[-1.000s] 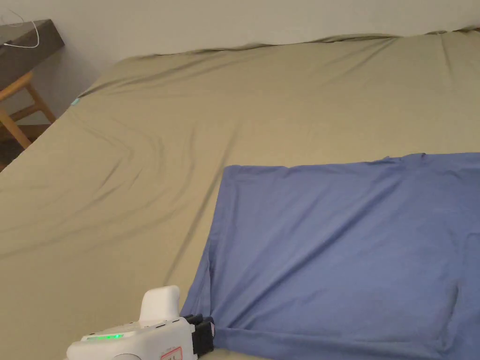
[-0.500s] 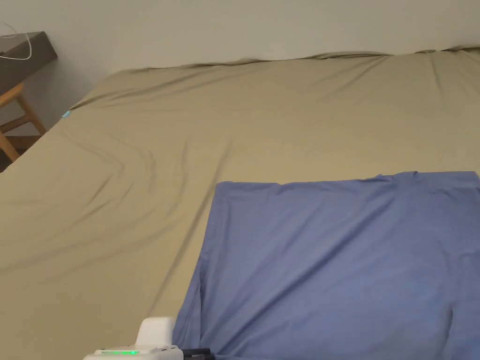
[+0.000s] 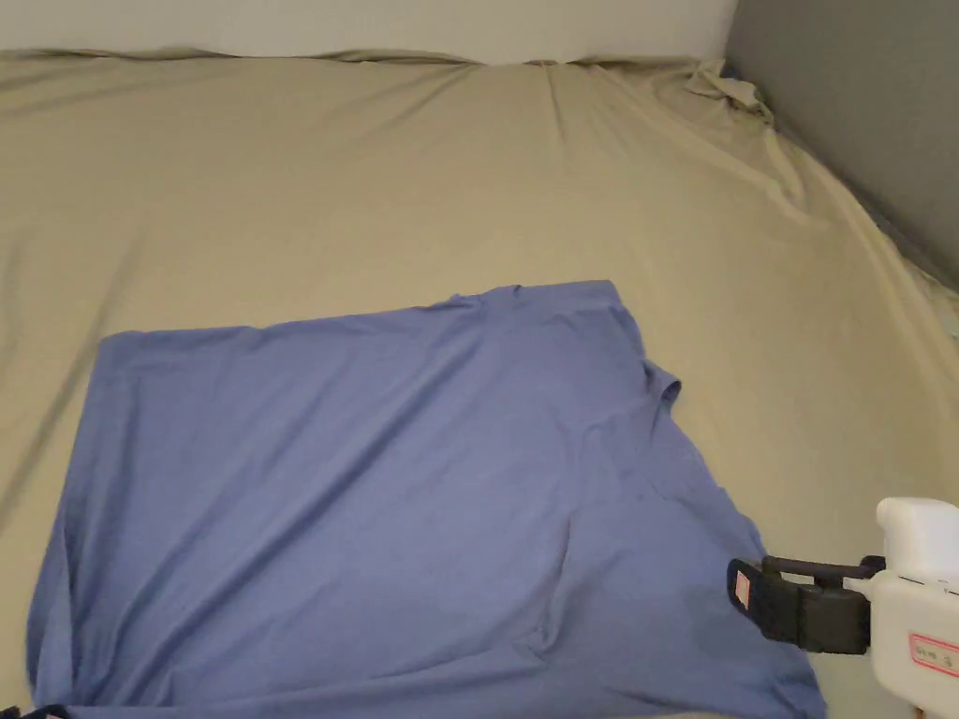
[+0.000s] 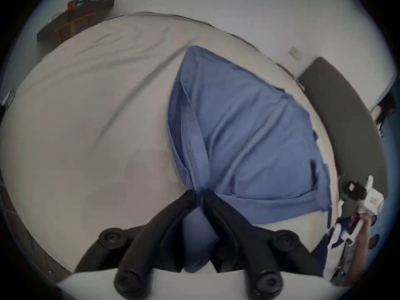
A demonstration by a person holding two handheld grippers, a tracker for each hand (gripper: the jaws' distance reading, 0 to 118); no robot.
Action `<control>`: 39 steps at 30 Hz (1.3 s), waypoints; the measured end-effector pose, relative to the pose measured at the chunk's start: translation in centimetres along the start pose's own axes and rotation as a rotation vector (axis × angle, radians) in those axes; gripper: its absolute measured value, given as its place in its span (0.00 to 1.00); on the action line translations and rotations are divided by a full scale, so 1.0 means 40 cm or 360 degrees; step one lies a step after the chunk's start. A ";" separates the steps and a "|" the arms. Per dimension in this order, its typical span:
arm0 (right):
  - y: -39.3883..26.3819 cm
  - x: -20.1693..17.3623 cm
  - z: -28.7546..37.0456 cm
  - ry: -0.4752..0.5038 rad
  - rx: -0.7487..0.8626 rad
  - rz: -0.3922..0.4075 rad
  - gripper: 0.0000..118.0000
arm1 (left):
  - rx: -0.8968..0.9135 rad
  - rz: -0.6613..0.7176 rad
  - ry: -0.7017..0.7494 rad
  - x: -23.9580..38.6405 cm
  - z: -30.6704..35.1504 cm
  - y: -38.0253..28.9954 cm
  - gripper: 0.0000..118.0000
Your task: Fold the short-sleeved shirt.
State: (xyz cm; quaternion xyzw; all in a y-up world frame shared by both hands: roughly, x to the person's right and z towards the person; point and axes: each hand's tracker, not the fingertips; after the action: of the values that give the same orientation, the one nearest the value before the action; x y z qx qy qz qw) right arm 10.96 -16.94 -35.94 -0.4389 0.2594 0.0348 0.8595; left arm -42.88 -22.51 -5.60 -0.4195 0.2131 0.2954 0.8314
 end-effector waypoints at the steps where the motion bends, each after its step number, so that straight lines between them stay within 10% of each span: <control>1: -0.030 0.032 -0.005 0.0014 0.0094 0.0005 0.99 | 0.0006 -0.0013 -0.0012 0.001 0.009 0.001 0.05; 11: -0.113 0.066 -0.106 -0.0008 -0.0332 0.0022 1.00 | 0.0021 0.0051 -0.0093 -0.028 0.006 -0.018 0.05; 14: -0.125 0.079 -0.115 -0.0010 -0.0358 -0.0029 0.75 | 0.0022 0.0102 -0.0123 -0.038 0.003 -0.028 0.05; 17: -0.130 0.079 -0.117 0.0020 -0.0337 -0.0039 0.17 | 0.0015 0.0143 -0.0134 -0.055 -0.004 -0.035 0.05; 20: -0.119 0.088 -0.112 0.0090 -0.0303 -0.0145 0.08 | 0.0036 0.0235 -0.0197 -0.077 -0.005 -0.038 0.05; 39: 0.317 -0.025 -0.302 0.0057 0.0139 -0.0030 0.06 | 0.0214 0.0588 -0.0412 -0.004 -0.060 0.249 0.05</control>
State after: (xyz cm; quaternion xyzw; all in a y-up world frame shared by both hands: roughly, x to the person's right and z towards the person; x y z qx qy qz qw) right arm 1.43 -18.34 -50.57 -0.4039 0.2720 0.0075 0.8734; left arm -49.93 -19.82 -12.56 -0.2757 0.1969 0.4790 0.8098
